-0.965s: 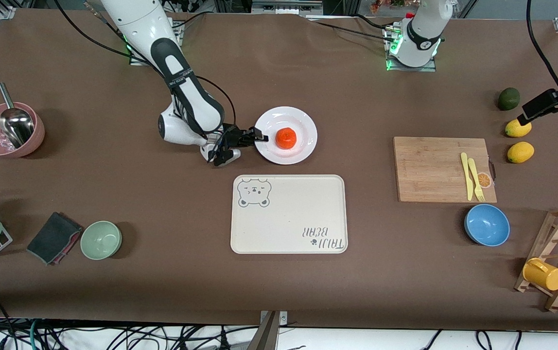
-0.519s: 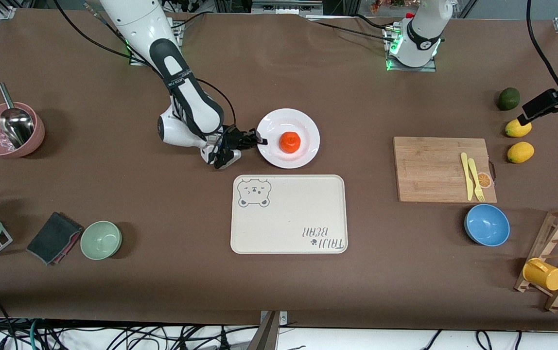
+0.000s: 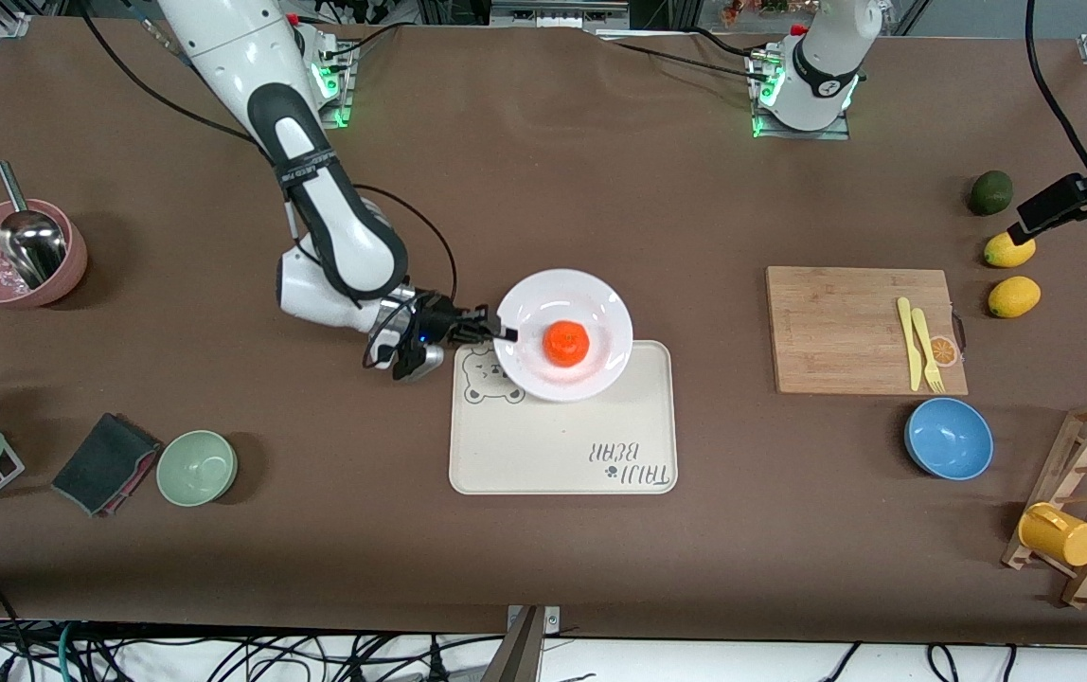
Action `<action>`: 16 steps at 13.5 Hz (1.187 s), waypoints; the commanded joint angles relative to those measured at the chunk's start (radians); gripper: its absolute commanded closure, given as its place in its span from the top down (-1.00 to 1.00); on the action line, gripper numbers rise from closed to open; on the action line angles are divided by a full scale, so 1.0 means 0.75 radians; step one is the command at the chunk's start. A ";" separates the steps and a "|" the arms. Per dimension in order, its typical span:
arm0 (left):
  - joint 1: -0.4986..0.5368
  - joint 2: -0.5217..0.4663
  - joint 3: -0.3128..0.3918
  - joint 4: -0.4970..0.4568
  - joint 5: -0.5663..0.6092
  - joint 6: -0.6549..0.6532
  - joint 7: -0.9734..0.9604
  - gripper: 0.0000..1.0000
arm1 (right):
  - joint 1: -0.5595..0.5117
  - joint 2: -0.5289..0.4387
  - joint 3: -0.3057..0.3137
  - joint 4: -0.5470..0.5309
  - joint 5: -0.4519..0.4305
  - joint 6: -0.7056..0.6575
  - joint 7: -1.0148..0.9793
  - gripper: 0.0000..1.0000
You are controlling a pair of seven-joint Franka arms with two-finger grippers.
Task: Place orange and plate with both arms
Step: 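Slide the plate with the orange onto the bear tray, then open the right gripper and release the plate rim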
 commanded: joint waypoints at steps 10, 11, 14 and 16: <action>0.012 0.015 -0.004 0.043 -0.023 -0.034 0.020 1.00 | 0.075 0.386 0.014 0.449 -0.066 0.144 0.206 -1.00; 0.012 0.015 -0.002 0.043 -0.023 -0.034 0.024 1.00 | 0.071 0.382 0.014 0.449 -0.066 0.142 0.206 -0.77; 0.021 0.015 -0.004 0.043 -0.023 -0.034 0.026 1.00 | 0.080 0.370 0.008 0.453 -0.072 0.148 0.212 0.99; 0.021 0.015 -0.004 0.043 -0.025 -0.034 0.024 1.00 | 0.080 0.329 -0.033 0.453 -0.273 0.146 0.228 1.00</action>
